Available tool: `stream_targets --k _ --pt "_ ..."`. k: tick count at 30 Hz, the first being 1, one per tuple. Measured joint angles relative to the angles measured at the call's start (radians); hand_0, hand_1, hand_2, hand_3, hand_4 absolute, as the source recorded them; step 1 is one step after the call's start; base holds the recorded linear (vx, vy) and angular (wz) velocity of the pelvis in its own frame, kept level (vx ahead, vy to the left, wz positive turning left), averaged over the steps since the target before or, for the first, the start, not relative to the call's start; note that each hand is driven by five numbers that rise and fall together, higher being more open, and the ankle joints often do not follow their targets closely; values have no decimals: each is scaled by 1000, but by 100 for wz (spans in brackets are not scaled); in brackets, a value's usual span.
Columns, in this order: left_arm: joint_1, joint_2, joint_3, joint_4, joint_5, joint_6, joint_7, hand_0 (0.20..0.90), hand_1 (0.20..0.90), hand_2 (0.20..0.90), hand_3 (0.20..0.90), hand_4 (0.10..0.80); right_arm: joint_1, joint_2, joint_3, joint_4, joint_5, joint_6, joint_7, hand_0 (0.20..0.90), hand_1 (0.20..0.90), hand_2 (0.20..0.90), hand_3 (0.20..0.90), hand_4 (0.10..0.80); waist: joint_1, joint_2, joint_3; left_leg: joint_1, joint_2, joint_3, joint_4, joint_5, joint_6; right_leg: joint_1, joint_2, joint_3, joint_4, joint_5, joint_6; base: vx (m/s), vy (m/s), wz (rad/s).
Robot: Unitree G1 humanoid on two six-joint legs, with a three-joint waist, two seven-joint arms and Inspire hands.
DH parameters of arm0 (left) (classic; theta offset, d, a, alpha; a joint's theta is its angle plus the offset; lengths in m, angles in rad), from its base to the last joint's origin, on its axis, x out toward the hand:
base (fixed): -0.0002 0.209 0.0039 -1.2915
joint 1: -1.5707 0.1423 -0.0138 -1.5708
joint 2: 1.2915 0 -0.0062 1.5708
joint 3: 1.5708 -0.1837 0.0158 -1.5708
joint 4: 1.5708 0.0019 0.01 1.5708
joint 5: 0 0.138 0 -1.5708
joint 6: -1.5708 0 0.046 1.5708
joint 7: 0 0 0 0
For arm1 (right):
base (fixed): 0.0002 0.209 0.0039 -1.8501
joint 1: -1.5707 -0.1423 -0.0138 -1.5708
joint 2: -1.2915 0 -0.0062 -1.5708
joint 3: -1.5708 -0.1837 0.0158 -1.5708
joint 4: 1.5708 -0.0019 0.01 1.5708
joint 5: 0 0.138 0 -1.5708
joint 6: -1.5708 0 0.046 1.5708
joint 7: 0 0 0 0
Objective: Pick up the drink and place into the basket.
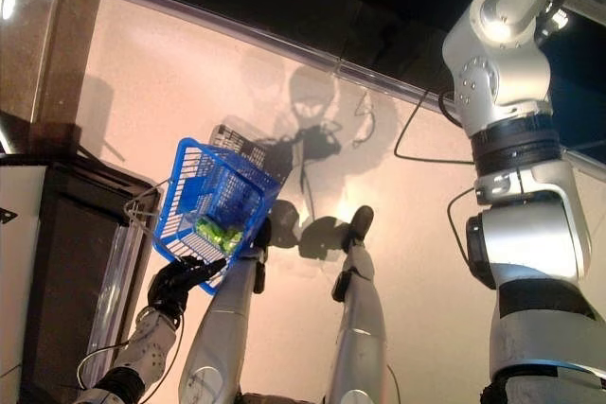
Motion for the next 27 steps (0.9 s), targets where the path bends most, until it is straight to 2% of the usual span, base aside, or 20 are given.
stream_targets --k 11,27 --pt "4 9 3 -33 -2 -1 -5 300 300 300 200 100 -30 -39 17 -4 40 59 -4 300 300 300 200 100 0 -2 1 -16 0 -4 3 0 0 -14 1 -2 3 1 0 0 1 0" --pt "12 15 1 -34 -6 -1 -42 300 300 300 200 100 -48 -37 29 101 50 55 24 300 300 300 200 100 16 -9 1 -16 -2 -6 52 -7 6 -6 -4 2 34 1 0 13 -4 0"
